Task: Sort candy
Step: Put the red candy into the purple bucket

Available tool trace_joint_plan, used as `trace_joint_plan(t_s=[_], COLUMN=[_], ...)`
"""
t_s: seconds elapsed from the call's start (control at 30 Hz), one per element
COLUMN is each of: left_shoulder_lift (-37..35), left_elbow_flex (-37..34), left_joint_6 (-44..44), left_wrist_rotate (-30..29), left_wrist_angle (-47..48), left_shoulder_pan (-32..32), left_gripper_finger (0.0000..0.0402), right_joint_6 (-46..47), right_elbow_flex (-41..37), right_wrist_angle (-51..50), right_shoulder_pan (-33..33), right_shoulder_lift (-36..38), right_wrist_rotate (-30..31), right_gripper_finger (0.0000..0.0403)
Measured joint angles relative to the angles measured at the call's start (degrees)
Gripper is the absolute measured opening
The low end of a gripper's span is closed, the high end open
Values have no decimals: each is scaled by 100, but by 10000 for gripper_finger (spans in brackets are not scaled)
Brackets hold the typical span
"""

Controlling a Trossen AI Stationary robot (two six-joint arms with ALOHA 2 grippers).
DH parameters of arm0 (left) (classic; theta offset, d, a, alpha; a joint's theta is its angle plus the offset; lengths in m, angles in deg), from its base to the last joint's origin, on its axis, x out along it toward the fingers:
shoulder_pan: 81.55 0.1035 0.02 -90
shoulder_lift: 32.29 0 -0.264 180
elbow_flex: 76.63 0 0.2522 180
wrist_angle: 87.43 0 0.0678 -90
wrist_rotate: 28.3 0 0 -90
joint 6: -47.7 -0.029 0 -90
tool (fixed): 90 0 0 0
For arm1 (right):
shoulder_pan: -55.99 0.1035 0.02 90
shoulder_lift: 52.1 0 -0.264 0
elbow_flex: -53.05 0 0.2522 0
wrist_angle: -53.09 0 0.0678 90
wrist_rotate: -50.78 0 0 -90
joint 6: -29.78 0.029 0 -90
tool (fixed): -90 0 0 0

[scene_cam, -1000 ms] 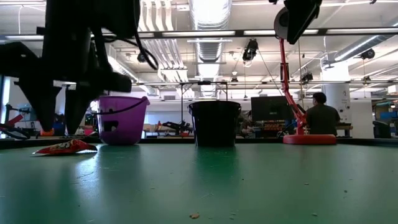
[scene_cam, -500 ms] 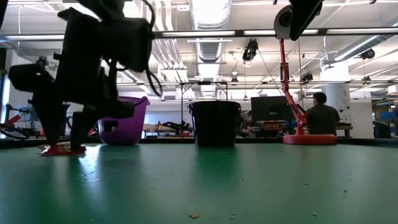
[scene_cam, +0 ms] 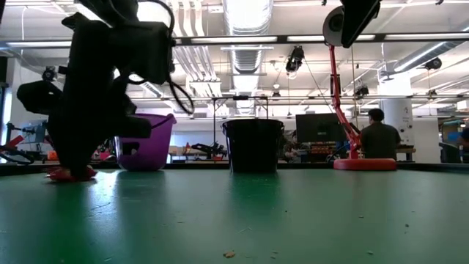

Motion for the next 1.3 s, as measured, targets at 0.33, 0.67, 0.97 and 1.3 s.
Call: trace_joint_plan(t_s=[0.33, 0.67, 0.97, 1.3], left_shoulder_lift=[-401, -1740, -2868, -3173], left_elbow_flex=[175, 650, 928, 1426], left_joint_6=[-326, -552, -1148, -3292], left_wrist_rotate=[-214, -1459, -2738, -2709], left_wrist_angle=[409, 891, 1194, 1113], left_shoulder_pan=[-102, -82, 695, 2765], left_gripper_finger=[1, 0, 0, 0], right_joint_6=[0, 4, 8, -13], right_elbow_flex=[0, 0, 0, 0], right_wrist_angle=[42, 59, 282, 340], right_shoulder_pan=[0, -2, -7, -48], right_shoulder_lift=[0, 0, 0, 0], right_wrist_rotate=[14, 145, 379, 721], right_gripper_finger=[178, 178, 178, 178])
